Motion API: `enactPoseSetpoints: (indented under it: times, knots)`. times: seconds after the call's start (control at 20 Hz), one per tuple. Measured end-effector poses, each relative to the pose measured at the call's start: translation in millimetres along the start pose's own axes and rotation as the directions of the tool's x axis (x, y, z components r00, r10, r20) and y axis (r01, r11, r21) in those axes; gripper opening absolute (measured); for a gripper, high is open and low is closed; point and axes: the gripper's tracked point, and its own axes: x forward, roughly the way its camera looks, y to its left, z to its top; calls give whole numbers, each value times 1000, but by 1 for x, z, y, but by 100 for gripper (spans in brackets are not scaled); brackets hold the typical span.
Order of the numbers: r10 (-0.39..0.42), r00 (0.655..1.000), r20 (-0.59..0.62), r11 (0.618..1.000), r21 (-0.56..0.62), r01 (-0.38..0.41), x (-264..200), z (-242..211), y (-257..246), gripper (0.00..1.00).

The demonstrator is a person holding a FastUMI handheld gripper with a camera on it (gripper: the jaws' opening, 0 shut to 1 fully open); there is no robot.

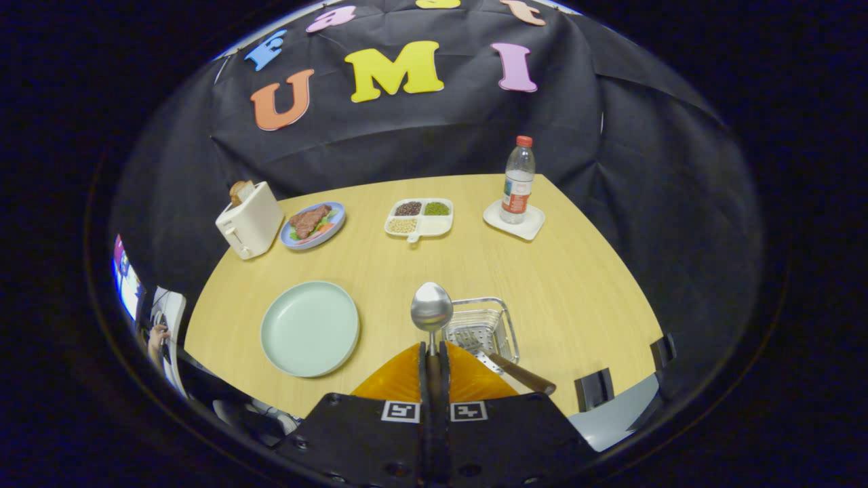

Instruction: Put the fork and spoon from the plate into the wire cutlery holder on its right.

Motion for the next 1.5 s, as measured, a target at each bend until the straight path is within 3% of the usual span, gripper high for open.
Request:
enactPoseSetpoints:
  times: [0.5, 0.65, 0.75, 0.8, 1.2, 1.5]
  knots:
    - [-11, 999, -33, 999, 51, 12, 18, -8, -26, 3]
    - [-35, 999, 6, 998, 51, 35, 16, 4, -32, 11]
    - [-44, 999, 16, 998, 50, 44, 12, 7, -32, 24]
    - [-47, 999, 21, 998, 46, 46, 11, 7, -30, 35]
    - [-51, 994, 92, 997, 55, 46, -4, 17, -16, 75]
    - [-70, 959, 275, 997, 32, 63, -47, 37, 22, 92]
